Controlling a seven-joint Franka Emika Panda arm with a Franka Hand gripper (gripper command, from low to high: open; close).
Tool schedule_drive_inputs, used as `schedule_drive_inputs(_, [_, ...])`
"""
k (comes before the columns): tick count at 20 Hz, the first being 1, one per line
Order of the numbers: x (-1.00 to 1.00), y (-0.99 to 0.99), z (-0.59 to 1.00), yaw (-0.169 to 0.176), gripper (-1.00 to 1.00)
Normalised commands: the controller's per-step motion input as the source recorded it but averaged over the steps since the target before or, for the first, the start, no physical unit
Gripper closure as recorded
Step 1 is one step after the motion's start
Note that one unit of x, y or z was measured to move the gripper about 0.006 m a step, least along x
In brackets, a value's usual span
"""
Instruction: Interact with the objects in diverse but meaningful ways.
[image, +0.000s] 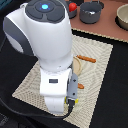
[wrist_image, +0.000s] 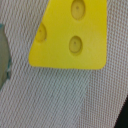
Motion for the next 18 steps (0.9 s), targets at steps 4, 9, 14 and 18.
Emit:
schedule_drive_inputs(4, [0.54,-0.06,0.00,-0.085,-1.00])
schedule_drive_inputs(9, [0.65,-0.07,0.04,-0.094,-1.00])
schedule_drive_inputs(14, [0.58,-0.16,0.02,-0.082,-1.00])
schedule_drive_inputs(18, [0.37,-0.20,-0.03,-0.032,-1.00])
